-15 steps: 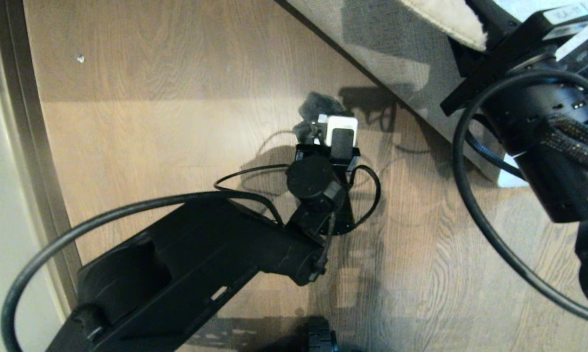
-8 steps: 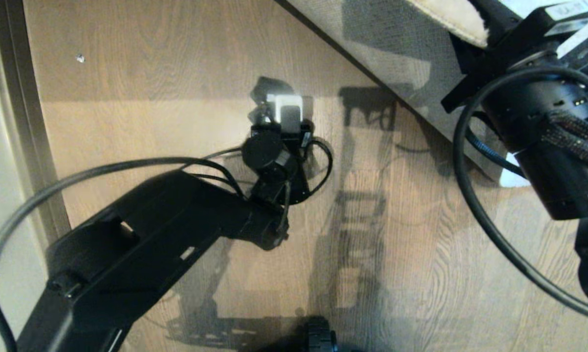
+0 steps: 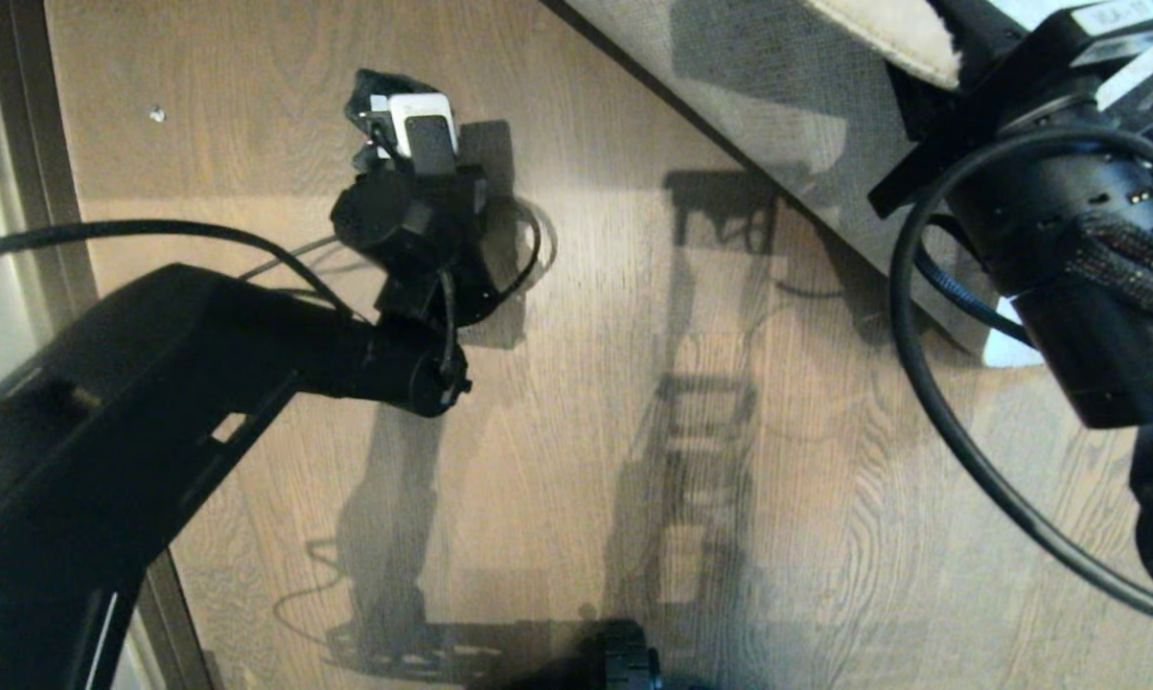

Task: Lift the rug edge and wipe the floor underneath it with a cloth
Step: Wipe the floor under the carpet with a rag

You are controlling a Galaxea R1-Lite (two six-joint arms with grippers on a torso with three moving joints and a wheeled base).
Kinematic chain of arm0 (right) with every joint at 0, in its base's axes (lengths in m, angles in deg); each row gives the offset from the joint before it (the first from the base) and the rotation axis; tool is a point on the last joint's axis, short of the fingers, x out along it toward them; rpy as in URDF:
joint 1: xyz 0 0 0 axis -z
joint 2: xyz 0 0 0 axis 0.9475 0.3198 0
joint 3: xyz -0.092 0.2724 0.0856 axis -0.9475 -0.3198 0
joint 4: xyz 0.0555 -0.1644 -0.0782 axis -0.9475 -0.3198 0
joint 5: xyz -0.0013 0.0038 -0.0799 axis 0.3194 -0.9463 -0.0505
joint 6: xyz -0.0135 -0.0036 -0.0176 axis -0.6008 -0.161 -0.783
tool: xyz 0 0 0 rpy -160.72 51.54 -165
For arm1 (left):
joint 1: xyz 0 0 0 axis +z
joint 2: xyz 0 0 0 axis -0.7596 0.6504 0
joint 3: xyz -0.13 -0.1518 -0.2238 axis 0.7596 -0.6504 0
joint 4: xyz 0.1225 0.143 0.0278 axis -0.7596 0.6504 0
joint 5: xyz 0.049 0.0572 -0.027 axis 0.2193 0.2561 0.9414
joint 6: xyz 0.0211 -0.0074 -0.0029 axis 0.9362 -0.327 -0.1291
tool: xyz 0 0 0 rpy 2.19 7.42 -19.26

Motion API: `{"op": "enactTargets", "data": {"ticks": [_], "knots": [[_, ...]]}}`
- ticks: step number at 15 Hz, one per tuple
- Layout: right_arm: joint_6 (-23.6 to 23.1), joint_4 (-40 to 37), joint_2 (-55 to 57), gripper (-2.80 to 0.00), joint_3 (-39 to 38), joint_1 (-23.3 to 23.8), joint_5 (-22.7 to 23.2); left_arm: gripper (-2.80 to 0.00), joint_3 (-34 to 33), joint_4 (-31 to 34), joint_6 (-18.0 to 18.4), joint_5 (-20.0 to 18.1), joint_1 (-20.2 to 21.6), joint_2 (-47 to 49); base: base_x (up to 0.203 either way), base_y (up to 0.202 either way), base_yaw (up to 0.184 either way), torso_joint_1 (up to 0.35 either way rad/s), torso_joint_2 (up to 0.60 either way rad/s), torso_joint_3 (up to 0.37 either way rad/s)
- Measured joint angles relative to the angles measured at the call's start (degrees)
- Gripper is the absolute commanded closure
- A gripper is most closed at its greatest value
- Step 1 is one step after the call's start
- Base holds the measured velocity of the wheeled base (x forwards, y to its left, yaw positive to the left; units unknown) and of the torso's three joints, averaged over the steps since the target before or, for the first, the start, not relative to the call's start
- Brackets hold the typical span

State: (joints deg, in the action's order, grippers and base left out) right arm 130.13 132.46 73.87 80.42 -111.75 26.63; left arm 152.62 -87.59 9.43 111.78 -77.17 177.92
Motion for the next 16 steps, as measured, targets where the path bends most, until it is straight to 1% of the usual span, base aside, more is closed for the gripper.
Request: {"op": "enactTargets", "data": {"ticks": [2, 3, 5, 7, 10, 13, 16], "knots": [[0.00, -0.01, -0.10, 0.00, 0.00, -0.02, 0.00, 0.00, 0.09, 0.00, 1.61, -0.11, -1.25, -0.85, 0.000, 0.000, 0.000, 0.000, 0.00, 0.000], [0.02, -0.01, -0.10, 0.00, 0.00, -0.02, 0.03, 0.00, 0.20, -0.02, 2.10, -0.09, -2.80, -1.08, 0.000, 0.000, 0.000, 0.000, 0.00, 0.000], [0.00, -0.01, -0.10, 0.00, 0.01, 0.02, 0.03, 0.00, 0.20, -0.19, 2.88, -0.02, -7.82, -1.27, 0.000, 0.000, 0.000, 0.000, 0.00, 0.000], [0.00, -0.01, -0.10, 0.00, 0.09, 0.05, 0.04, 0.00, 0.12, -0.79, 4.02, 0.06, -13.83, -0.69, 0.000, 0.000, 0.000, 0.000, 0.00, 0.000], [-0.06, -0.01, -0.11, 0.00, 0.09, 0.09, 0.06, 0.00, 0.09, -2.08, 4.50, 0.35, -21.42, 2.46, 0.000, 0.000, 0.000, 0.000, 0.00, 0.000], [-0.12, 0.00, -0.13, 0.00, 0.50, 0.09, 0.01, 0.00, 0.32, -3.55, 4.58, 0.57, -25.06, 6.03, 0.000, 0.000, 0.000, 0.000, 0.00, 0.000], [-0.23, -0.01, -0.10, 0.00, 0.89, 0.09, -0.08, 0.00, 0.62, -3.58, 4.61, 0.57, -25.78, 8.39, 0.000, 0.000, 0.000, 0.000, 0.00, 0.000]]}}
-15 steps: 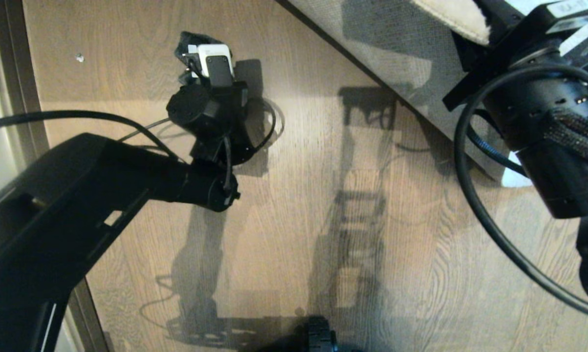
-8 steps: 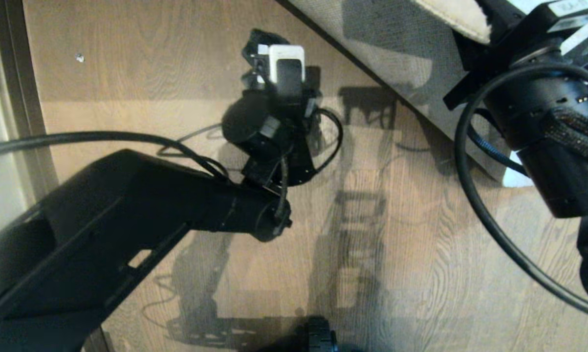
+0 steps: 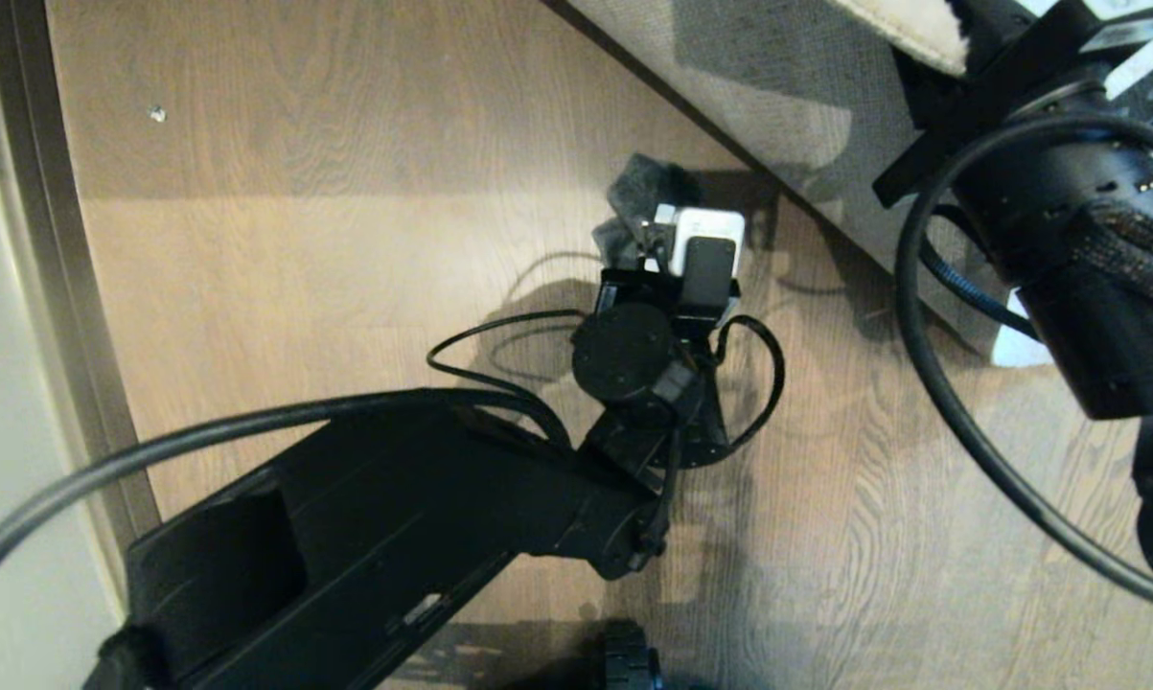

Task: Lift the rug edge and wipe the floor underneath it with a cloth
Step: Wipe the floor under the carpet with a rag

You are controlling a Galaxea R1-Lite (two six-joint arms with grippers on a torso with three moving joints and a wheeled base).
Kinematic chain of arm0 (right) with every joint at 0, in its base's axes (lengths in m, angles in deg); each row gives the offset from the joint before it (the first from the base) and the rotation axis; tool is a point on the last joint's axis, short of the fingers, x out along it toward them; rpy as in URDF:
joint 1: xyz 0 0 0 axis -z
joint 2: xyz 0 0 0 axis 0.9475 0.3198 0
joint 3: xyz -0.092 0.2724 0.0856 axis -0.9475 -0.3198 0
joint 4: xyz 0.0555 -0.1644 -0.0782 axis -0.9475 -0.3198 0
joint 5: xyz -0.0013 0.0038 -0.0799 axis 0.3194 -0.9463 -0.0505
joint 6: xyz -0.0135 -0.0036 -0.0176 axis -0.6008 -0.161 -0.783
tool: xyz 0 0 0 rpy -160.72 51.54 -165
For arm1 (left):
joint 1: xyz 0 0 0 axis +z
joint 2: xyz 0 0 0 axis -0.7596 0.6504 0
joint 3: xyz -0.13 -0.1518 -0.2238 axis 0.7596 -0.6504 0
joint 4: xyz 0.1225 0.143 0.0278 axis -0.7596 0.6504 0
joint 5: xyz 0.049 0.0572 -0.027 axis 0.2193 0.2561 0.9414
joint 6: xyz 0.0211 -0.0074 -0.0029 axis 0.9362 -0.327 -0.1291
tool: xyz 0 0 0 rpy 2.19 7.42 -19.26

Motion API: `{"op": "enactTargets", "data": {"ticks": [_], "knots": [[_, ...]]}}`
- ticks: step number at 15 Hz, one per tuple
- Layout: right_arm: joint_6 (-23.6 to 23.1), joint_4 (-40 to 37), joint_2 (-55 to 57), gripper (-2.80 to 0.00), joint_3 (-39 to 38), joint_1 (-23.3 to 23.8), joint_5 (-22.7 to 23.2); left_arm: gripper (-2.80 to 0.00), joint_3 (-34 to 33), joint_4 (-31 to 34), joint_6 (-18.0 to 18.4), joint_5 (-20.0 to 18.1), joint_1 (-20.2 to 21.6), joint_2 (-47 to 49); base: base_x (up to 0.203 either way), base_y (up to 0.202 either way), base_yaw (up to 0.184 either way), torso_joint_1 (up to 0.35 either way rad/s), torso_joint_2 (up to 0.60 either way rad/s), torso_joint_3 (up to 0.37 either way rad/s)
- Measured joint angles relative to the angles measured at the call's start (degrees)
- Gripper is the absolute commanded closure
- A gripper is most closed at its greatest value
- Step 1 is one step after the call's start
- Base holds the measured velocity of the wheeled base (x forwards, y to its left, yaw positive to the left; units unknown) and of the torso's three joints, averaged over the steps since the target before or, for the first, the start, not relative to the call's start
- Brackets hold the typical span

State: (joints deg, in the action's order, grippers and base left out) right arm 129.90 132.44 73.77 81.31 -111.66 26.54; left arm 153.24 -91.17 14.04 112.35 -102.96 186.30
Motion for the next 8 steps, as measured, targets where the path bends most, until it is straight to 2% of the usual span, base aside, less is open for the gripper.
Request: {"op": "enactTargets", "data": {"ticks": [6, 8], "knots": [[0.02, 0.05, 0.22, 0.00, 0.09, 0.00, 0.03, 0.00, 0.48, 0.12, 0.00, 0.01, -1.18, 2.38, 0.000, 0.000, 0.000, 0.000, 0.00, 0.000], [0.06, 0.06, 0.24, 0.00, 0.05, 0.00, 0.01, 0.00, 0.96, 0.21, -0.01, 0.04, 0.10, 3.32, 0.000, 0.000, 0.000, 0.000, 0.00, 0.000]]}}
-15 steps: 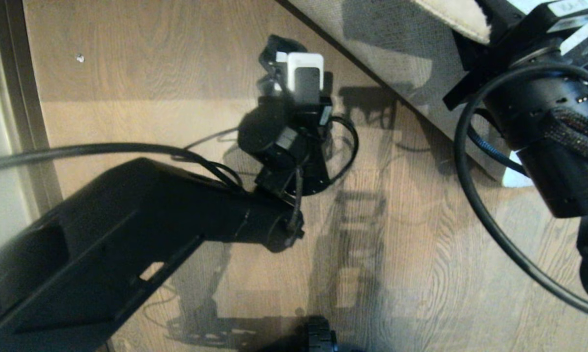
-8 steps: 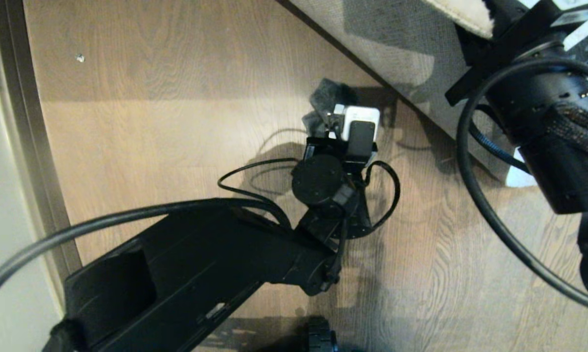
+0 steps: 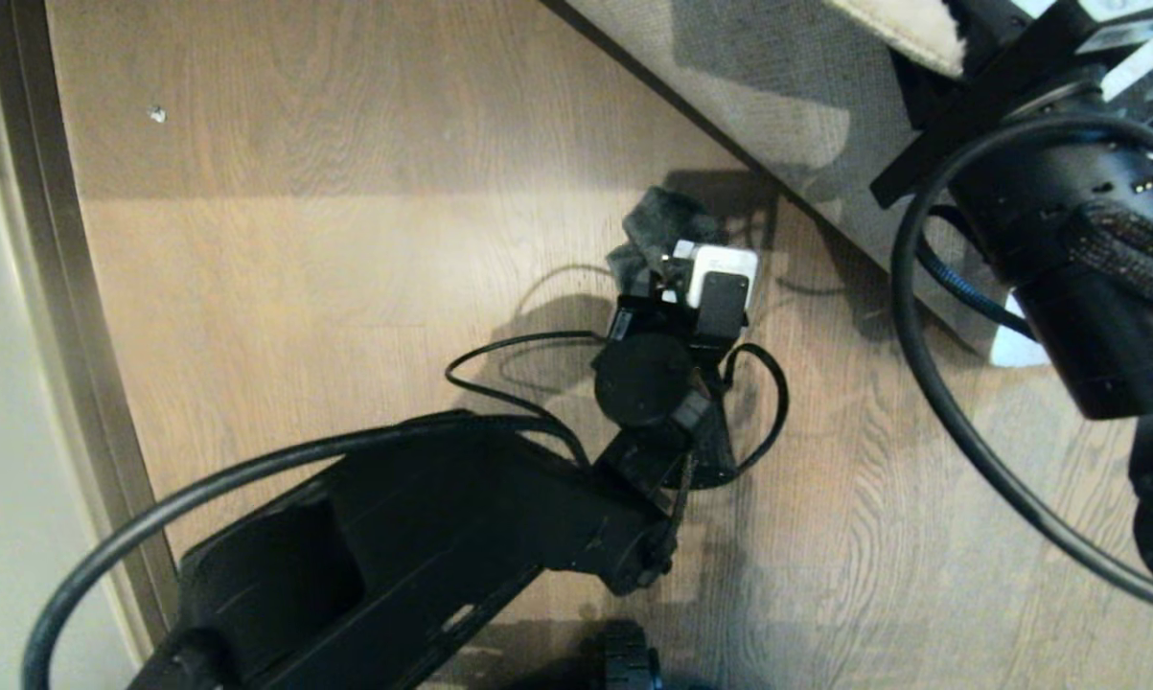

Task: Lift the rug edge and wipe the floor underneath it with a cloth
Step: Wipe the floor under the carpet with a rag

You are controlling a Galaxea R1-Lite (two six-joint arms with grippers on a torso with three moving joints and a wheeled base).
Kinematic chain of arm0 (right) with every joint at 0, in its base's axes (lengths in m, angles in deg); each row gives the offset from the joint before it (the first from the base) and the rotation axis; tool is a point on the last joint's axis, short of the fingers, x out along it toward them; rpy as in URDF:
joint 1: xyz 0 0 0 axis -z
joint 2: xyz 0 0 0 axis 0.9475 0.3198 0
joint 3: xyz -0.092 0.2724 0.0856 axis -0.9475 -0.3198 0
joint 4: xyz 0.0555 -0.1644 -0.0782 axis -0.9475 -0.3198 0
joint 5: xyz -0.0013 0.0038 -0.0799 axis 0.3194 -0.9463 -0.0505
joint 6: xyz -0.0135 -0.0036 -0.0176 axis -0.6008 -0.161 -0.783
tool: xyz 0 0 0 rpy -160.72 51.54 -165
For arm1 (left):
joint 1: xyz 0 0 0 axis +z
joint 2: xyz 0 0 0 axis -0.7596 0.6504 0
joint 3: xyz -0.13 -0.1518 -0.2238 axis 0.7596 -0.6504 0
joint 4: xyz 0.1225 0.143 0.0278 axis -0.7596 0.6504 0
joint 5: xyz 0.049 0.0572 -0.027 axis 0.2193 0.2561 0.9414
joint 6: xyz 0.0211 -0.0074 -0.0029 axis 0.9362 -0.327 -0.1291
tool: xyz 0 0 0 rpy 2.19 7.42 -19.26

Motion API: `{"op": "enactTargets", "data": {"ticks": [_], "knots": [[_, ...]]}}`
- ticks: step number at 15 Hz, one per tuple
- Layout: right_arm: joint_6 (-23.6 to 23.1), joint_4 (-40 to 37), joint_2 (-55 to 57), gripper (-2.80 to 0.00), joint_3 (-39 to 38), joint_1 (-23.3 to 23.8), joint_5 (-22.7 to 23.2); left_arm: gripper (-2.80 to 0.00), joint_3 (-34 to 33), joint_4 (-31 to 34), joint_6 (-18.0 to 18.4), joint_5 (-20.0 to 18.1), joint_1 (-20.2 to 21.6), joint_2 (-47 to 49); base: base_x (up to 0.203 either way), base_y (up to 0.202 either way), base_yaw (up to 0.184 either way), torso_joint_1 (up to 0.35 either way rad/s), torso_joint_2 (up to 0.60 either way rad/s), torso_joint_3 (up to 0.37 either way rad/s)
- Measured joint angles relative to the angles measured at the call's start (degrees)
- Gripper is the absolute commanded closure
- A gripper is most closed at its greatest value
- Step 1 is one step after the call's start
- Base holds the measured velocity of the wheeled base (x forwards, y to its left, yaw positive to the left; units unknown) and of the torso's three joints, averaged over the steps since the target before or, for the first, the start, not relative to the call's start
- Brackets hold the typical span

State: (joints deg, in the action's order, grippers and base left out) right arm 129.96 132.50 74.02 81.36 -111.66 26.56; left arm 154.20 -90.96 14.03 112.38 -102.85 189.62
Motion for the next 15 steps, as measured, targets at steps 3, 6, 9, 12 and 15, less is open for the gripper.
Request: {"op": "enactTargets", "data": {"ticks": [3, 6, 9, 12, 15], "knots": [[0.01, 0.00, 0.06, 0.00, -0.11, -0.01, 0.02, 0.00, 2.74, 0.03, -0.02, -0.01, 2.32, 2.17, 0.000, 0.000, 0.000, 0.000, 0.00, 0.000], [0.00, 0.05, 0.22, 0.00, -0.27, -0.01, 0.02, 0.00, 5.36, 0.49, 0.01, -0.09, 4.37, 4.42, 0.000, 0.000, 0.000, 0.000, 0.00, 0.000], [0.00, 0.06, 0.44, 0.00, -0.11, -0.01, -0.04, 0.00, 7.74, 2.01, 0.08, -0.52, 5.88, 5.75, 0.000, 0.000, 0.000, 0.000, 0.00, 0.000], [-0.09, 0.04, 0.50, 0.00, -0.09, -0.01, 0.00, 0.00, 13.45, 4.27, 0.23, -0.71, 8.37, 6.71, 0.000, 0.000, 0.000, 0.000, 0.00, 0.000], [-0.17, -0.02, 0.41, 0.00, -0.29, -0.01, 0.05, 0.00, 18.35, 6.90, 0.25, -0.85, 13.06, 6.40, 0.000, 0.000, 0.000, 0.000, 0.00, 0.000]]}}
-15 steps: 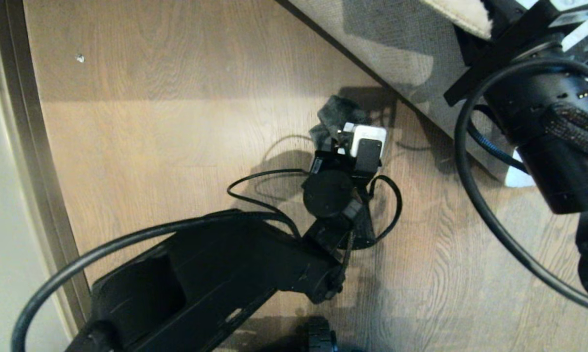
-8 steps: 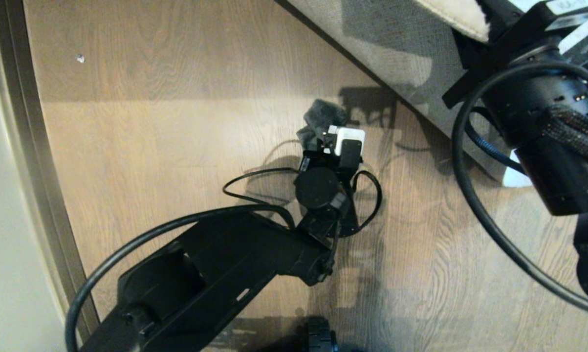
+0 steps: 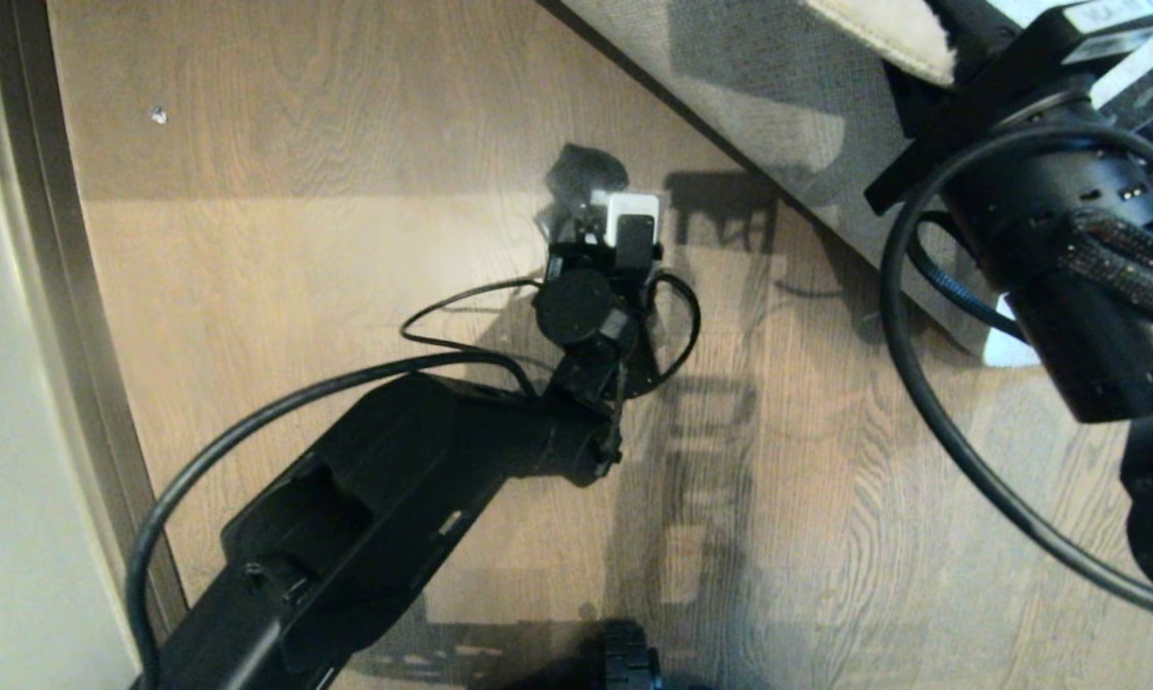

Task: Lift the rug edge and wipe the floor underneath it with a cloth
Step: Wipe the floor under the carpet with a rag

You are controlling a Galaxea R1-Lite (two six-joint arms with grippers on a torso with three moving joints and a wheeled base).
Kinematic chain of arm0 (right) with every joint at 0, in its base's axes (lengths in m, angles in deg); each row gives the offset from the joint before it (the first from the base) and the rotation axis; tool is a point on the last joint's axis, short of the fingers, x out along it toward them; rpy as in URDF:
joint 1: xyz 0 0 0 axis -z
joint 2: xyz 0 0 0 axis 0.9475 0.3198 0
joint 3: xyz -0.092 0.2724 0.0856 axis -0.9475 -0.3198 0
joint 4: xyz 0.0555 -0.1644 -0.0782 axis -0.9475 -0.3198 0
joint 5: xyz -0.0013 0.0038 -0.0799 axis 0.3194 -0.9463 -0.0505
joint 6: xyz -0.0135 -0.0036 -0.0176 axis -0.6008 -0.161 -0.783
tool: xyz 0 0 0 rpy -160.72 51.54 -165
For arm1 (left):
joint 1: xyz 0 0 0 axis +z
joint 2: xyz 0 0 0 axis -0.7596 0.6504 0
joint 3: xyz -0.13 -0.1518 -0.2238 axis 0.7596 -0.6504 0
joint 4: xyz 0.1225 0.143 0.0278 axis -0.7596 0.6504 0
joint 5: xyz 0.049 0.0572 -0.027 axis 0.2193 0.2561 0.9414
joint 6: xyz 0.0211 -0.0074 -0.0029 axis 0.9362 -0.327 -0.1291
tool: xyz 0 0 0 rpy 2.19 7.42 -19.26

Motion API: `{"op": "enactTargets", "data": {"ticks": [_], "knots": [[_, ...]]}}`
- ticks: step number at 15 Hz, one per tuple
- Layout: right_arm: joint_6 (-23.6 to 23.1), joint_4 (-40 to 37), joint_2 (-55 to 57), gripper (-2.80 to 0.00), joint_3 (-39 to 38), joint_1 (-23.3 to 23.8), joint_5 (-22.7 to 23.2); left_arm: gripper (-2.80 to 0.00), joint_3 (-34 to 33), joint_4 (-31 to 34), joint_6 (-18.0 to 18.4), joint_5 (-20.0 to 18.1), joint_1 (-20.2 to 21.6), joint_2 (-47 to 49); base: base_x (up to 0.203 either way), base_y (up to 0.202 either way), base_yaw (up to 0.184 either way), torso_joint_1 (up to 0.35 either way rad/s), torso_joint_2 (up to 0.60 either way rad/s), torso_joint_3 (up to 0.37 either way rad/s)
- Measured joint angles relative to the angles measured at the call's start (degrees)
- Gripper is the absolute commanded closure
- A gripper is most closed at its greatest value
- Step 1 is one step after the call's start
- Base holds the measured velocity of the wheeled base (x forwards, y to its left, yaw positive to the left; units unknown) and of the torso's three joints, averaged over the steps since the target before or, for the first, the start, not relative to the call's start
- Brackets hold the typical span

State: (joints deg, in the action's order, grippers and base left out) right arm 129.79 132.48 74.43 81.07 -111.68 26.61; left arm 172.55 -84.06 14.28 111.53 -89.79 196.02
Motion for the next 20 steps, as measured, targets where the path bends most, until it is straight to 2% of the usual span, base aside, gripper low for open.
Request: {"op": "enactTargets", "data": {"ticks": [9, 20], "knots": [[-0.02, 0.07, 0.30, 0.00, -0.01, 0.01, -0.06, 0.00, 0.67, 3.42, 0.05, 0.33, 13.54, -9.21, 0.000, 0.000, 0.000, 0.000, 0.00, 0.000], [0.34, 0.00, 0.39, 0.00, -0.01, -0.10, 0.06, 0.00, 0.61, 6.50, 1.68, 0.08, 21.97, -17.76, 0.000, 0.000, 0.000, 0.000, 0.00, 0.000]]}}
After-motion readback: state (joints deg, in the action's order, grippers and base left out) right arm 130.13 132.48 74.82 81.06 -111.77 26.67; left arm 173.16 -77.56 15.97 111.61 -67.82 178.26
